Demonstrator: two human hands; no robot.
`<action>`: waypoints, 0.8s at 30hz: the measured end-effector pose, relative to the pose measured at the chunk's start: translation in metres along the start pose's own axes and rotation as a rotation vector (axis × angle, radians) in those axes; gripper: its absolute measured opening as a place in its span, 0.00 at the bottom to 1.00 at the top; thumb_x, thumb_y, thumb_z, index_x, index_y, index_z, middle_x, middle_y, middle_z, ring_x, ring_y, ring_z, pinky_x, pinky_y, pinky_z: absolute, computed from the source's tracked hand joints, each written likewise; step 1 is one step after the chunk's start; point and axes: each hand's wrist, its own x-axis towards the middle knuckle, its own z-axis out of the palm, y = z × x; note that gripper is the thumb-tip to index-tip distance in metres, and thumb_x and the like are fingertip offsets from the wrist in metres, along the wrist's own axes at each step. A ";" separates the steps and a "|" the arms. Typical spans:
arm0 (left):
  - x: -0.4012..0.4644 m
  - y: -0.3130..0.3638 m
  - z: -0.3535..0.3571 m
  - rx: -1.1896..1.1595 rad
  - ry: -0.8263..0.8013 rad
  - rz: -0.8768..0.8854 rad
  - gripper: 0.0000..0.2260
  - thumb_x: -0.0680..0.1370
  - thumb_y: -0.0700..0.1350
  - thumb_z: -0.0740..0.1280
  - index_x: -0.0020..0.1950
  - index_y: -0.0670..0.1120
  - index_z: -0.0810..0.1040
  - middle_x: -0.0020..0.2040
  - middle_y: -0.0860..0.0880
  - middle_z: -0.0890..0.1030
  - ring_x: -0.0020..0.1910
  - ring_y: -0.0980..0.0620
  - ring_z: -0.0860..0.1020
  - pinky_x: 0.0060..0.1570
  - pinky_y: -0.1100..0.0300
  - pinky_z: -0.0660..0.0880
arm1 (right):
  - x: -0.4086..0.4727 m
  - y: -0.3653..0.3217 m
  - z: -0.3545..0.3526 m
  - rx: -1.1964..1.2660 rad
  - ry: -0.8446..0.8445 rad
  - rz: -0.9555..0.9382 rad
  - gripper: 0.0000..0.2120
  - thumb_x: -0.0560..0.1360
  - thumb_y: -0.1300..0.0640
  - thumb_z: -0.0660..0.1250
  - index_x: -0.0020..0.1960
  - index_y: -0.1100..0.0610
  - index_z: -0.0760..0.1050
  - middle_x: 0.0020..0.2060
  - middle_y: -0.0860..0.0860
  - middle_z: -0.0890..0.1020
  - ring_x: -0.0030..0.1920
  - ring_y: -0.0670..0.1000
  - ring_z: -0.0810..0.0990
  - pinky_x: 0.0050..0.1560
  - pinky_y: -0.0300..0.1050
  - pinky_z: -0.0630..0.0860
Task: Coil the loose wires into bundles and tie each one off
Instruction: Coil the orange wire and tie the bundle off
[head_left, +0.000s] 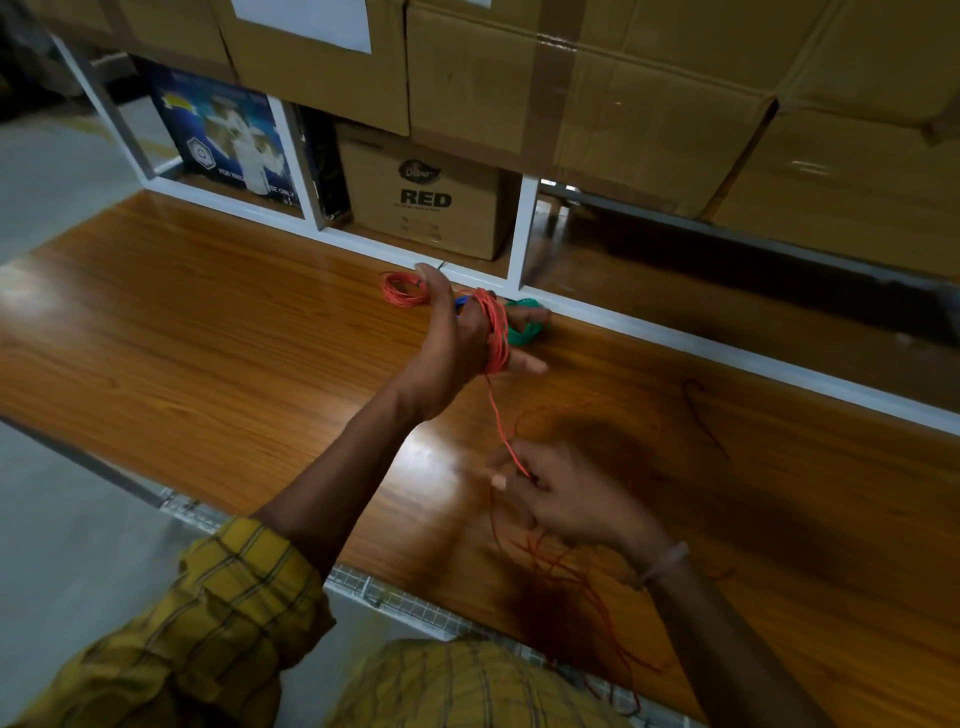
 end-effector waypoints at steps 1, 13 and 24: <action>0.008 -0.004 -0.001 -0.051 -0.068 -0.087 0.44 0.80 0.68 0.58 0.86 0.40 0.52 0.82 0.34 0.63 0.75 0.42 0.71 0.51 0.78 0.72 | -0.006 -0.004 -0.009 -0.071 -0.006 -0.037 0.05 0.81 0.54 0.69 0.55 0.53 0.80 0.27 0.42 0.79 0.26 0.39 0.77 0.30 0.34 0.68; -0.010 -0.004 0.000 0.250 -0.587 -0.120 0.62 0.66 0.85 0.37 0.67 0.33 0.72 0.54 0.34 0.82 0.36 0.38 0.70 0.40 0.59 0.74 | 0.003 -0.006 -0.128 0.742 0.264 -0.251 0.08 0.83 0.59 0.61 0.50 0.63 0.76 0.29 0.52 0.64 0.22 0.44 0.60 0.22 0.37 0.62; -0.007 0.020 0.005 -0.445 -0.725 -0.138 0.62 0.65 0.81 0.31 0.77 0.34 0.63 0.59 0.34 0.75 0.32 0.47 0.66 0.44 0.50 0.72 | 0.052 0.041 -0.033 0.619 0.352 0.099 0.12 0.85 0.55 0.61 0.47 0.58 0.77 0.32 0.55 0.72 0.22 0.43 0.65 0.20 0.35 0.59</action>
